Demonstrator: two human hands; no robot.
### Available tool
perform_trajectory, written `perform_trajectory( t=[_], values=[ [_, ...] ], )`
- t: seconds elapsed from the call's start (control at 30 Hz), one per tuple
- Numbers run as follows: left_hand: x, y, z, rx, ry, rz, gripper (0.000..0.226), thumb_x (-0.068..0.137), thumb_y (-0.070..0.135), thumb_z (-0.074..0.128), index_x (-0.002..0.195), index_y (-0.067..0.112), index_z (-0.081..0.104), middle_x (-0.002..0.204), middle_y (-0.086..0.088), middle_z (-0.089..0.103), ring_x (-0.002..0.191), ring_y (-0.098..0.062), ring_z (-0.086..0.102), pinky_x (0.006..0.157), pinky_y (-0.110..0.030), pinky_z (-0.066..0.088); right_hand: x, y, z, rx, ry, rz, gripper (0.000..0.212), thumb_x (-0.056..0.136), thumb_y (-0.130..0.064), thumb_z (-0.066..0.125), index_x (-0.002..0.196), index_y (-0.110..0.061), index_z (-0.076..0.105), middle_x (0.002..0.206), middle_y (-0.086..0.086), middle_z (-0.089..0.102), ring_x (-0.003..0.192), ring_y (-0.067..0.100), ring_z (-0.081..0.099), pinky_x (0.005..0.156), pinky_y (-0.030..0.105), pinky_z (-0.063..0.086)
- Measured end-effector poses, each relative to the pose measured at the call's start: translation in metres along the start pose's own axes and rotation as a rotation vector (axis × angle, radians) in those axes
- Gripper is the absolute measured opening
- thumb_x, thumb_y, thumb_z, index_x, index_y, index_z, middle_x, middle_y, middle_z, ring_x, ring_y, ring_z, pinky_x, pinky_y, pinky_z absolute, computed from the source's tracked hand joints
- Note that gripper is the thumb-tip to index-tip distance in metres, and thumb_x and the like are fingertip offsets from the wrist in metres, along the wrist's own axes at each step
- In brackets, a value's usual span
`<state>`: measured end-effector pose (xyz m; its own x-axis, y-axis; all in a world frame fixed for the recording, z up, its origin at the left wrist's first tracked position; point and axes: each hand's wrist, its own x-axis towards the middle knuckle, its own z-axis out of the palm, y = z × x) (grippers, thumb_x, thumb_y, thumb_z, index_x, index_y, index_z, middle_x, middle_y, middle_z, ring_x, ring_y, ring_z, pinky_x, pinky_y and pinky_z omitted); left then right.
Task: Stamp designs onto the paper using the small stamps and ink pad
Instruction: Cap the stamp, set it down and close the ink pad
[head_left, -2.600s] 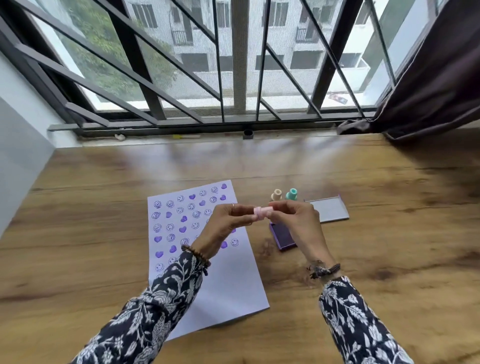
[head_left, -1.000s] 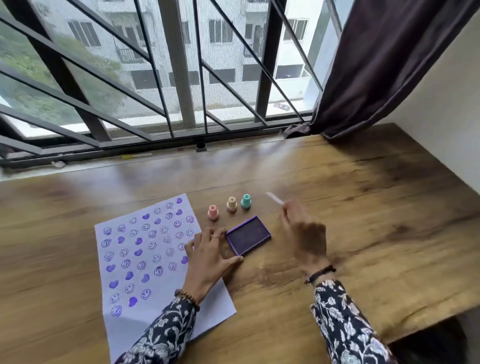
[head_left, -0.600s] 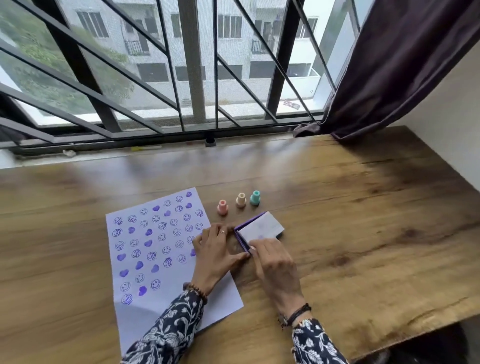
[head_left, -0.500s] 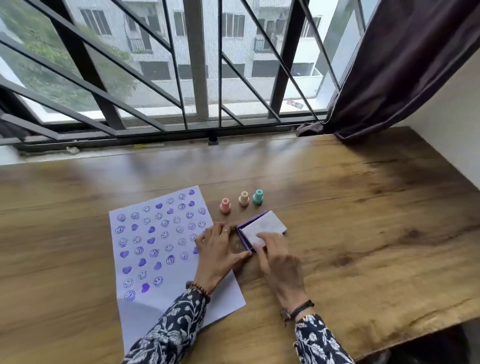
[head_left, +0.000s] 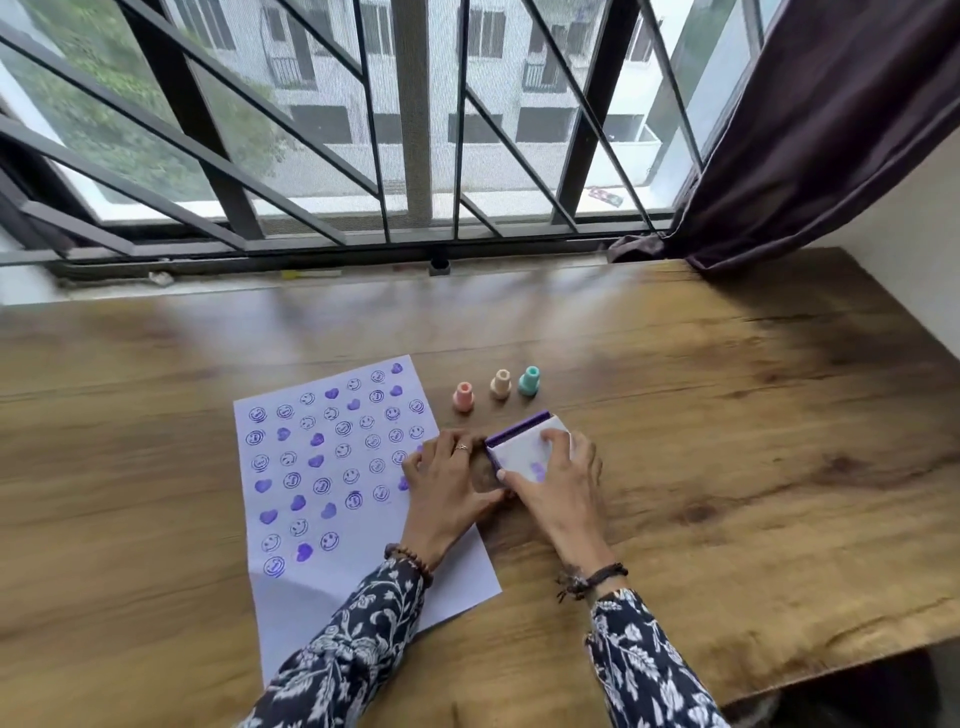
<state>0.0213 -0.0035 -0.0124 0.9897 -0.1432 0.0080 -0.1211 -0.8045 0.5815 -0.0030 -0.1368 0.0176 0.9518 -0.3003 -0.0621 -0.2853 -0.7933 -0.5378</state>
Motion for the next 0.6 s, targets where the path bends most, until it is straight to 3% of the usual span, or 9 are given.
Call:
perform_trajectory(
  t=[0.4,0.6],
  values=[
    [0.002,-0.003,0.001,-0.038,-0.031,-0.007,0.065,0.064,0.046,0.069,0.122,0.028,0.047,0.123,0.001,0.047,0.118,-0.017,0.037,0.089,-0.034,0.017,0.006,-0.009,0.005,-0.001,-0.025,0.070,0.075,0.065,-0.042,0.076,0.125,-0.015,0.040,0.129,0.016,0.038,0.121,0.032,0.033,0.101,0.036,0.032],
    [0.004,-0.008,-0.001,-0.003,-0.115,0.071,0.086,0.063,0.055,0.070,0.135,0.026,0.034,0.131,0.000,0.041,0.124,-0.019,0.032,0.094,-0.031,0.012,0.008,-0.012,0.010,-0.053,0.042,0.087,0.073,0.065,-0.049,0.073,0.123,-0.017,0.042,0.126,0.014,0.042,0.117,0.031,0.038,0.098,0.035,0.033]
  ],
)
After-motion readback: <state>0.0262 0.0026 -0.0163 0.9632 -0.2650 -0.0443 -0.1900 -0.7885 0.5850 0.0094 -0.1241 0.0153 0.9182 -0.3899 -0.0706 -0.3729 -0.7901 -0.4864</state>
